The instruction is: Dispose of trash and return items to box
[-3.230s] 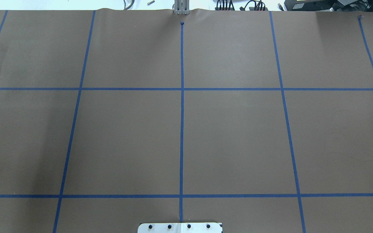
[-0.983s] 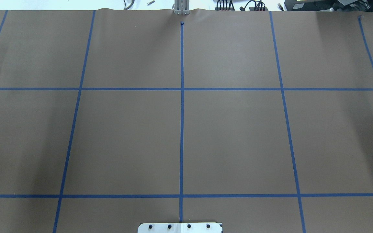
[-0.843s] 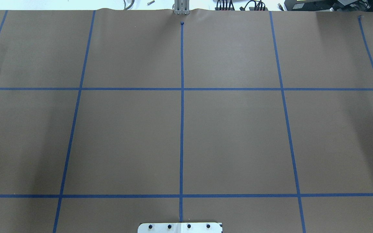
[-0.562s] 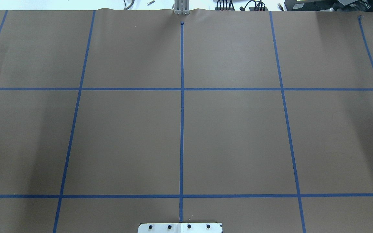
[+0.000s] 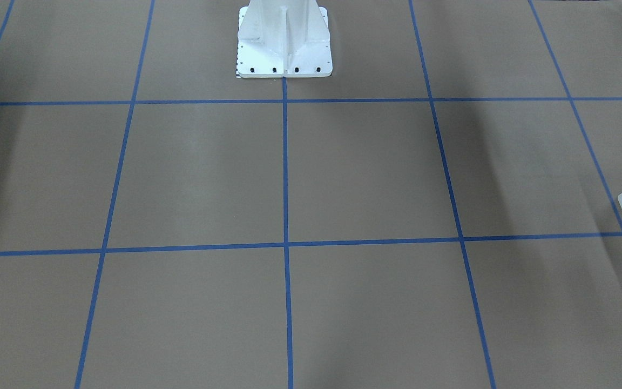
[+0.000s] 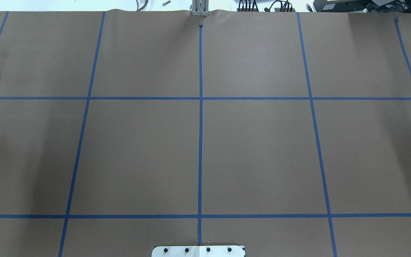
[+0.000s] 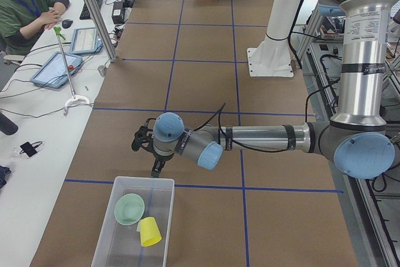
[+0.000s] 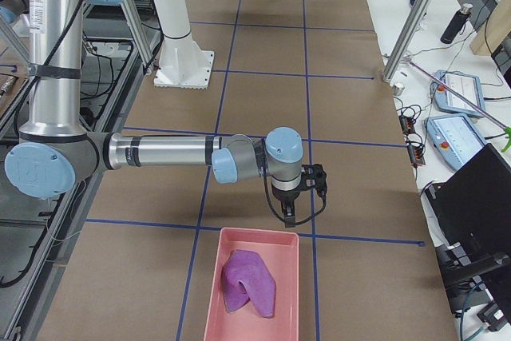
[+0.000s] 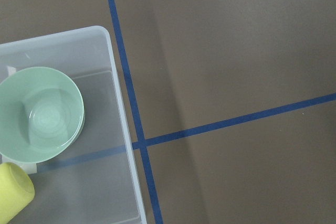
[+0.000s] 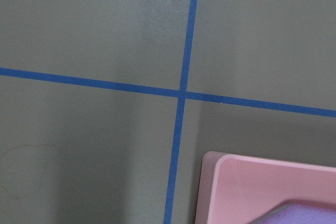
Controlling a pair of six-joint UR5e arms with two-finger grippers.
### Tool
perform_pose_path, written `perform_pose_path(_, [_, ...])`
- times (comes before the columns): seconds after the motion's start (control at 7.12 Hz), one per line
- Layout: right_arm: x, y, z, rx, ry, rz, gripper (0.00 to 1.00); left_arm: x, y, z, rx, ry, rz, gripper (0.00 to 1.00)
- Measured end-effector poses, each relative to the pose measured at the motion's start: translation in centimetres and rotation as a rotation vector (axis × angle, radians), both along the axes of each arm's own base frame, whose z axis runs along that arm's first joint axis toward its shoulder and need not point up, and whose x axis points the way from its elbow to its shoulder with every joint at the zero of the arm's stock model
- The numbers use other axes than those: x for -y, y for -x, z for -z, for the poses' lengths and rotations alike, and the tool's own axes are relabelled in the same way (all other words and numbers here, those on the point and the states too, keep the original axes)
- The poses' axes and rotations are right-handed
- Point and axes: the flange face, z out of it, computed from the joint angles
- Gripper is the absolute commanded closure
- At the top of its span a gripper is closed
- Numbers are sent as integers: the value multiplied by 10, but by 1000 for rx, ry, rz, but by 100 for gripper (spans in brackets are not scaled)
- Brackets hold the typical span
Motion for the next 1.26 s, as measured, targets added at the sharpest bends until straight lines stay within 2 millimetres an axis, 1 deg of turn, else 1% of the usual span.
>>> perform_pose_path(0.14, [1, 0, 1, 0, -1, 0, 0, 4, 1, -2, 7, -9, 7, 2])
perform_pose_path(0.42, [3, 0, 2, 0, -5, 0, 0, 1, 3, -19, 25, 19, 17, 2])
perform_pose_path(0.56, [3, 0, 3, 0, -6, 1, 0, -1, 4, -26, 31, 63, 17, 2])
perform_pose_path(0.7, [4, 1, 3, 0, -7, 1, 0, -2, 4, -30, 37, 128, 18, 2])
perform_pose_path(0.98, [4, 1, 4, 0, -8, 1, 0, -7, 12, -30, 36, 193, 29, 2])
perform_pose_path(1.26, [4, 1, 3, 0, -7, 1, 0, -9, 25, -28, 30, 202, 53, 2])
